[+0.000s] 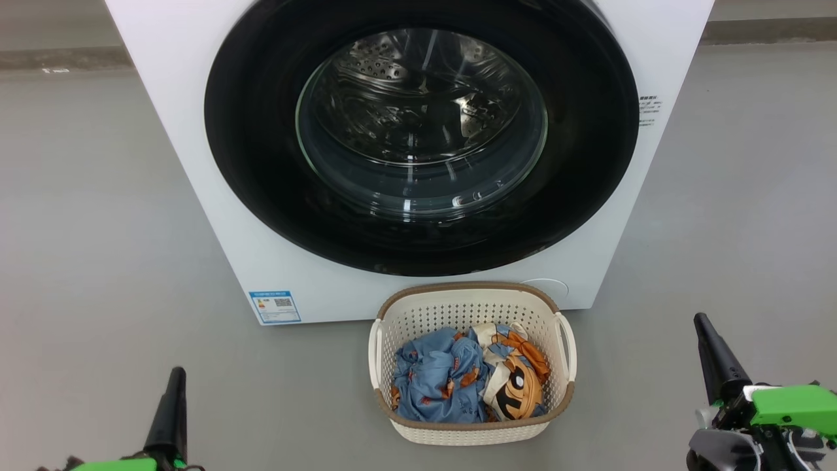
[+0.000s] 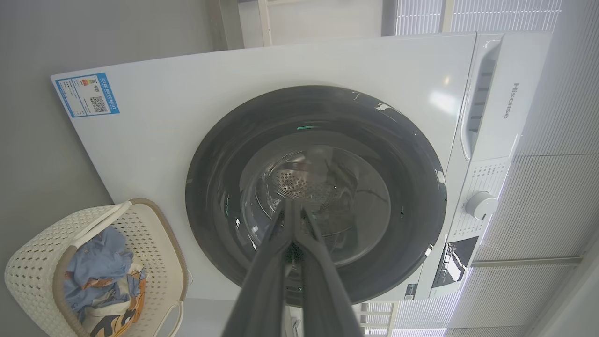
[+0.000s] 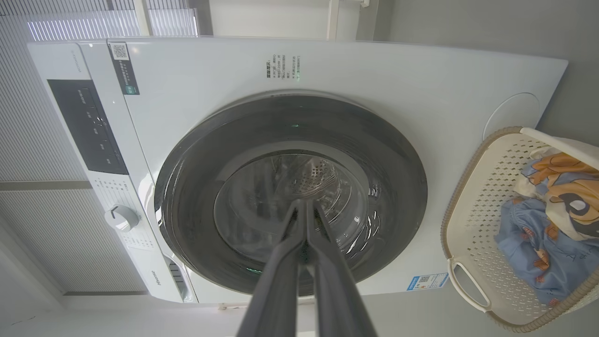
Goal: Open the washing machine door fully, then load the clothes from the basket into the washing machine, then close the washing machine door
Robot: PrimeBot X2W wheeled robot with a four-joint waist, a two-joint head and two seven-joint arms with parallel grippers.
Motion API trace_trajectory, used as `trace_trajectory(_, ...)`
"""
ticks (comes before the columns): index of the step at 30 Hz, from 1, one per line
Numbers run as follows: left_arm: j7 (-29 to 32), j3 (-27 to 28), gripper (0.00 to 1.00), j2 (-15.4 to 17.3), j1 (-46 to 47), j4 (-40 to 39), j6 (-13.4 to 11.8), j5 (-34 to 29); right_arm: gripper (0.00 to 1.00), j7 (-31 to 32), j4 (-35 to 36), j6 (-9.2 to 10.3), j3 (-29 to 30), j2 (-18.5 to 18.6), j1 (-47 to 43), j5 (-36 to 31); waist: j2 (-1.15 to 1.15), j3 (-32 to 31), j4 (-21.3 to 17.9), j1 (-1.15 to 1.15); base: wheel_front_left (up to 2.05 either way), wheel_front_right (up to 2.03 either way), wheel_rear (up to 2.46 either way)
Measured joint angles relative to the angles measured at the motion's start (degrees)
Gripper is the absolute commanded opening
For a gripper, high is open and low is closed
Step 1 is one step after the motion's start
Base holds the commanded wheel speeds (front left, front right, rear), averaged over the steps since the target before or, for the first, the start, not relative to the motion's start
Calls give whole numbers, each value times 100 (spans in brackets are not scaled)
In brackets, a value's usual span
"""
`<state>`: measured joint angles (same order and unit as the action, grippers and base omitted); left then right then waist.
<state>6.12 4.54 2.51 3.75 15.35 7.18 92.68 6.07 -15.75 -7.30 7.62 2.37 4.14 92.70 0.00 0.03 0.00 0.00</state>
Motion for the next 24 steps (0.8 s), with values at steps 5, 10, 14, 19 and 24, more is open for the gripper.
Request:
trace_trajectory(5, -2, -41, 100, -60, -209, 290, -10, 1, 100, -4, -323, 1, -12, -108, -210, 1, 0, 0, 0, 0, 0, 0, 0)
trace_trajectory(10, -40, -68, 100, -125, -365, 402, -16, 0, 100, -21, -477, 9, -26, -186, -380, 1, 0, 16, 4, 0, 0, 0, 0)
trace_trajectory(14, -102, -104, 100, -123, -365, 369, -16, -15, 100, -97, -459, 9, -44, -182, -379, -3, 0, -3, 17, 1, 0, 0, 0)
trace_trajectory(19, -170, -136, 100, -108, -365, 316, -16, -269, 100, -172, -433, 9, -132, -165, -379, -104, 0, 0, 33, 1, 0, 0, 0)
trace_trajectory(24, -265, -149, 100, -86, -366, 252, -16, -594, 100, -271, -405, 9, -166, -151, -379, -420, 0, -2, 46, 1, 0, 0, 0)
